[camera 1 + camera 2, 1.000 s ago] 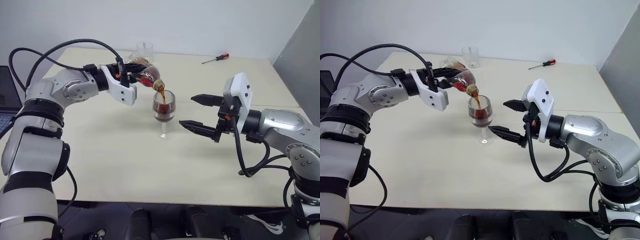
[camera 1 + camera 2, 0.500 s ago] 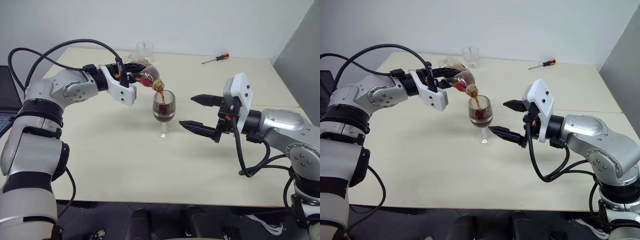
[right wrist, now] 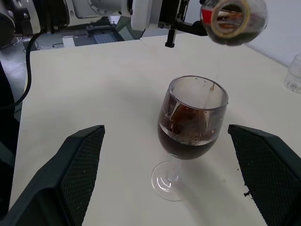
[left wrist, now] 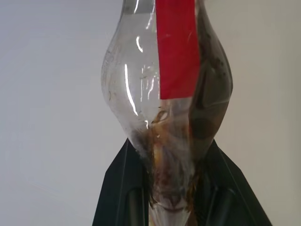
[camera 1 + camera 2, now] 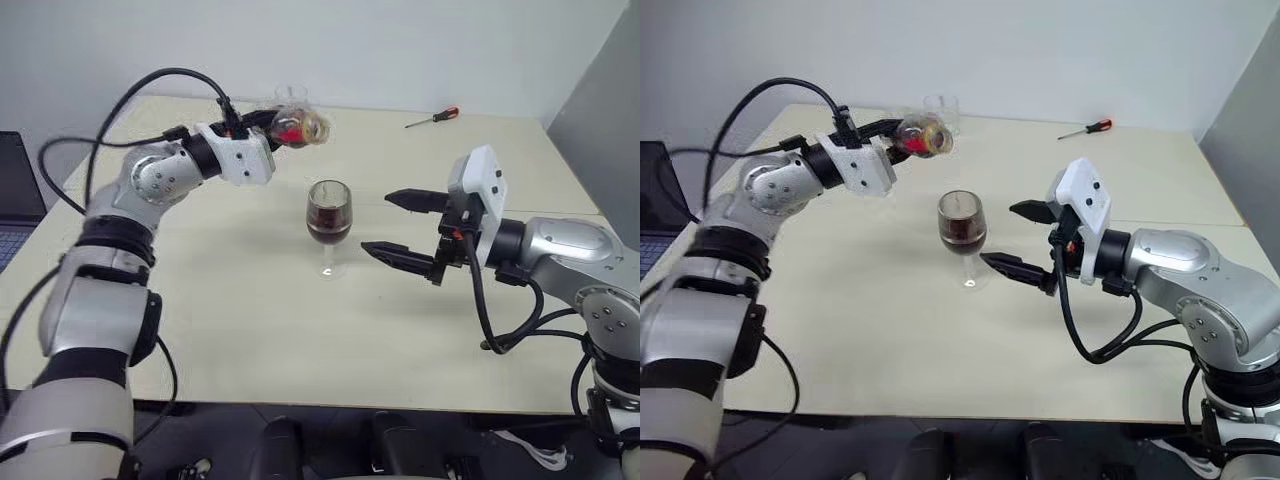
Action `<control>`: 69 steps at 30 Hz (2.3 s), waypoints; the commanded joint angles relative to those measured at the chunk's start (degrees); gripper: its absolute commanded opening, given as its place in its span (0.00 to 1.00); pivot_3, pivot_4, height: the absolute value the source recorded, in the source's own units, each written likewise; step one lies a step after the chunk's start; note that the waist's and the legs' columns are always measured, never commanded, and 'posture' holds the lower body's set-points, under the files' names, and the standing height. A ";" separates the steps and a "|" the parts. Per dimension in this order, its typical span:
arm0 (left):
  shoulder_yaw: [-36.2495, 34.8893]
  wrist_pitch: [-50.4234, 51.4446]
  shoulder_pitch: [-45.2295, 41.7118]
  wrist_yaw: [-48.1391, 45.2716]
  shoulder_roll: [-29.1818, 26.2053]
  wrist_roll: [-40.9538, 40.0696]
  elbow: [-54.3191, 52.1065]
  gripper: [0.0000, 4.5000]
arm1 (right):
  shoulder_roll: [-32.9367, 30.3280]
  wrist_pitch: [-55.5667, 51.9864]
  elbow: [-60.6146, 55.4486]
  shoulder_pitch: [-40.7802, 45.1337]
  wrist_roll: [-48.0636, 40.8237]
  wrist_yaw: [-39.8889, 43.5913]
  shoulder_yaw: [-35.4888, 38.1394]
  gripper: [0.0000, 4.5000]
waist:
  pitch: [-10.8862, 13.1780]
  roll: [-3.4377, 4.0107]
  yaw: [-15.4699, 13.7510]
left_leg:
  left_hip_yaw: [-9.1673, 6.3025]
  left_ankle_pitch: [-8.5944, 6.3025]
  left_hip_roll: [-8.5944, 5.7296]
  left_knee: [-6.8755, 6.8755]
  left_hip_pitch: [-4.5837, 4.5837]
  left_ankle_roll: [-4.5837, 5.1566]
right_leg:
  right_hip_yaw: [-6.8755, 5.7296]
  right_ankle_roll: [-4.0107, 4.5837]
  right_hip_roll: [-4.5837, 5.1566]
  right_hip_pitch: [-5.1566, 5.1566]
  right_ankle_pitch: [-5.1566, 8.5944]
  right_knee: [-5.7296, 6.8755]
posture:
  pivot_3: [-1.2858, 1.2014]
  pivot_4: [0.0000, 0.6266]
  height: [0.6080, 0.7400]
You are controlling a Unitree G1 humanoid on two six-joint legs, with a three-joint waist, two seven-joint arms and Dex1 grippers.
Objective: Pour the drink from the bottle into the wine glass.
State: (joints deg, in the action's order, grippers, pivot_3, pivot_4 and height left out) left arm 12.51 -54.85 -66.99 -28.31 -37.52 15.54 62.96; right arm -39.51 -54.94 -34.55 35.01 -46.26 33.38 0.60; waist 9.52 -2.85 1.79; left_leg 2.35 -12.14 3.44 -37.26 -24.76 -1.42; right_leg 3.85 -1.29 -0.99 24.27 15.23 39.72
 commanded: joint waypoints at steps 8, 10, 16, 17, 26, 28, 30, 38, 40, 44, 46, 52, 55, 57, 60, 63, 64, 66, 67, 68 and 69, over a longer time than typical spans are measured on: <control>-19.77 35.32 19.24 1.64 7.86 -25.79 -24.37 0.17 | 1.32 3.37 4.47 1.29 3.39 -0.08 0.77 1.00 | -0.03 0.05 0.74 | -0.16 0.00 0.04 -0.07 0.06 0.00 | 0.05 0.01 -0.06 0.00 0.01 0.18 | 0.52 0.24 1.00; -21.37 38.84 23.28 5.59 8.70 -25.41 -28.09 0.17 | 1.48 3.51 4.80 0.72 3.71 -0.12 1.18 1.00 | -0.03 0.05 0.59 | -0.26 0.00 0.05 -0.08 0.04 0.00 | -0.02 0.02 -0.05 0.00 0.02 0.19 | 0.52 0.24 1.00; -24.65 44.22 29.41 13.02 10.94 -25.60 -32.32 0.17 | 1.99 3.06 5.22 1.74 3.48 -0.10 1.70 1.00 | -0.03 0.05 -0.21 | -0.36 0.00 0.01 -0.26 -0.02 0.00 | -0.15 0.02 -0.05 -0.09 0.01 0.18 | 0.52 0.24 1.00; -25.31 44.72 29.95 14.21 11.50 -25.82 -32.65 0.17 | 2.12 3.07 5.44 2.52 3.47 -0.05 1.59 1.00 | -0.03 0.05 -0.28 | -0.38 0.00 0.01 -0.31 -0.02 0.00 | -0.18 0.02 -0.04 -0.13 0.02 0.18 | 0.52 0.24 1.00; -27.76 44.42 33.13 17.54 15.93 -26.03 -31.30 0.17 | 1.92 2.15 5.80 6.75 3.00 1.57 0.58 1.00 | -0.03 0.04 -0.28 | -0.42 -0.01 -0.01 -0.44 -0.03 0.01 | -0.22 0.02 -0.01 -0.20 0.01 0.18 | 0.52 0.24 1.00; -27.96 44.16 33.10 18.00 16.36 -26.08 -30.92 0.24 | 1.73 2.04 5.87 7.21 3.01 1.93 0.61 1.00 | -0.03 0.04 -0.26 | -0.43 -0.01 -0.01 -0.44 -0.04 0.01 | -0.22 0.02 -0.02 -0.20 0.01 0.18 | 0.52 0.24 1.00; -27.94 44.35 33.14 18.03 16.64 -26.36 -30.53 0.38 | 1.56 1.87 5.79 7.73 3.02 2.30 0.63 1.00 | -0.03 0.04 -0.24 | -0.42 -0.01 -0.01 -0.44 -0.04 0.01 | -0.21 0.02 -0.02 -0.19 0.02 0.18 | 0.52 0.24 1.00; -28.19 44.52 34.68 17.96 17.19 -26.26 -30.64 0.96 | 1.24 1.30 5.21 7.91 2.74 2.62 0.75 1.00 | -0.03 0.04 -0.23 | -0.42 -0.01 -0.01 -0.44 -0.04 0.01 | -0.21 0.02 -0.02 -0.20 0.02 0.17 | 0.52 0.24 1.00; -28.18 44.80 35.30 18.02 17.25 -26.16 -31.28 0.98 | 1.15 1.22 5.09 7.87 2.75 2.80 0.83 1.00 | -0.03 0.04 -0.22 | -0.42 -0.01 -0.01 -0.44 -0.03 0.01 | -0.22 0.02 -0.02 -0.20 0.02 0.17 | 0.52 0.24 1.00; -28.36 45.22 36.70 18.20 17.08 -26.20 -32.79 0.98 | 1.27 1.10 5.08 8.13 2.99 2.91 0.75 1.00 | -0.03 0.04 -0.22 | -0.43 -0.01 -0.01 -0.44 -0.03 0.01 | -0.22 0.02 -0.02 -0.19 0.02 0.17 | 0.52 0.24 1.00; -28.94 45.99 37.52 18.13 16.57 -26.76 -34.81 0.98 | 1.26 1.10 5.03 8.13 3.01 2.96 0.77 1.00 | -0.03 0.04 -0.21 | -0.43 -0.01 0.00 -0.44 -0.04 0.01 | -0.22 0.02 -0.02 -0.19 0.02 0.17 | 0.52 0.24 1.00; -30.81 50.25 47.82 15.76 14.86 -30.92 -59.29 0.98 | -0.94 1.49 5.87 7.55 2.87 5.70 1.43 1.00 | -0.02 0.06 -0.09 | -0.43 -0.01 0.07 -0.41 -0.03 0.00 | -0.16 0.03 0.07 -0.18 0.02 0.16 | 0.52 0.24 1.00; -31.26 54.35 56.54 14.97 14.95 -33.87 -73.72 0.98 | -2.27 2.52 8.20 7.88 3.89 8.01 0.92 1.00 | -0.03 0.08 0.07 | -0.44 -0.02 0.11 -0.34 0.02 0.00 | -0.04 0.04 0.14 -0.19 0.02 0.09 | 0.52 0.24 1.00; -28.27 59.48 58.99 9.32 13.21 -38.83 -79.19 0.98 | -2.59 4.58 10.75 7.61 5.47 9.97 -0.17 1.00 | -0.03 0.08 0.02 | -0.41 -0.01 0.06 -0.25 0.08 0.00 | -0.02 0.04 0.16 -0.20 0.02 0.06 | 0.52 0.24 1.00; -27.15 67.87 56.50 2.73 8.78 -45.90 -81.80 0.98 | -2.48 7.22 13.44 7.70 7.56 12.34 -1.58 1.00 | -0.02 0.08 -0.45 | -0.44 -0.01 0.03 -0.26 0.08 0.00 | -0.12 0.16 -0.02 -0.24 0.13 0.06 | 0.52 0.24 1.00; -28.43 73.74 53.92 -2.83 2.47 -50.07 -82.03 0.98 | -2.46 7.88 14.15 8.01 7.85 13.42 -1.50 1.00 | 0.00 0.12 -0.25 | -0.40 -0.01 0.01 -0.26 0.07 0.00 | -0.21 0.13 -0.05 -0.22 0.19 0.08 | 0.52 0.24 1.00; -28.72 79.21 52.97 -8.45 -3.20 -53.71 -81.93 0.98 | -2.84 8.03 14.55 7.99 7.84 14.03 -1.17 1.00 | 0.00 0.13 -0.14 | -0.40 -0.01 0.02 -0.26 0.06 0.00 | -0.18 0.15 -0.09 -0.21 0.19 0.06 | 0.52 0.24 1.00; -30.27 89.61 48.92 -18.12 -14.14 -61.27 -79.50 0.98 | -4.13 8.29 15.35 7.62 7.69 15.51 -0.13 1.00 | 0.15 0.11 0.22 | -0.42 -0.01 0.04 -0.22 0.02 0.01 | -0.19 0.18 -0.21 -0.15 0.18 -0.01 | 0.52 0.24 1.00; -30.78 93.43 47.54 -20.49 -17.11 -64.52 -78.50 0.98 | -4.53 8.38 15.56 7.48 7.64 15.98 0.13 1.00 | 0.19 0.17 0.26 | -0.44 -0.01 0.04 -0.18 -0.02 0.00 | -0.21 0.17 -0.36 -0.08 0.21 -0.03 | 0.52 0.24 1.00; -30.32 93.93 46.18 -23.61 -19.84 -64.50 -77.08 0.98 | -5.03 8.22 15.73 7.24 7.06 16.75 0.62 1.00 | 0.24 0.27 0.25 | -0.44 -0.01 0.05 -0.06 0.04 0.00 | -0.20 0.16 -0.38 -0.10 0.23 -0.13 | 0.52 0.24 1.00; -29.94 94.07 45.52 -25.68 -21.45 -64.20 -76.32 0.98 | -5.32 8.07 15.71 7.03 6.61 17.24 0.95 1.00 | 0.27 0.37 0.24 | -0.43 -0.01 0.09 0.11 0.12 0.01 | -0.18 0.13 -0.31 -0.11 0.27 -0.17 | 0.52 0.24 1.00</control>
State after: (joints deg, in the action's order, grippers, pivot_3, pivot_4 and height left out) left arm -16.95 37.28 -20.88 -49.23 -57.52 -46.68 -14.04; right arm -44.12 -47.78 -18.09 41.92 -39.01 49.21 -0.82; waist 9.79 -2.48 2.02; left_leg 1.95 -12.15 3.51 -37.04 -24.61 -1.41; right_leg 3.69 -1.25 -1.28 24.15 15.55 39.50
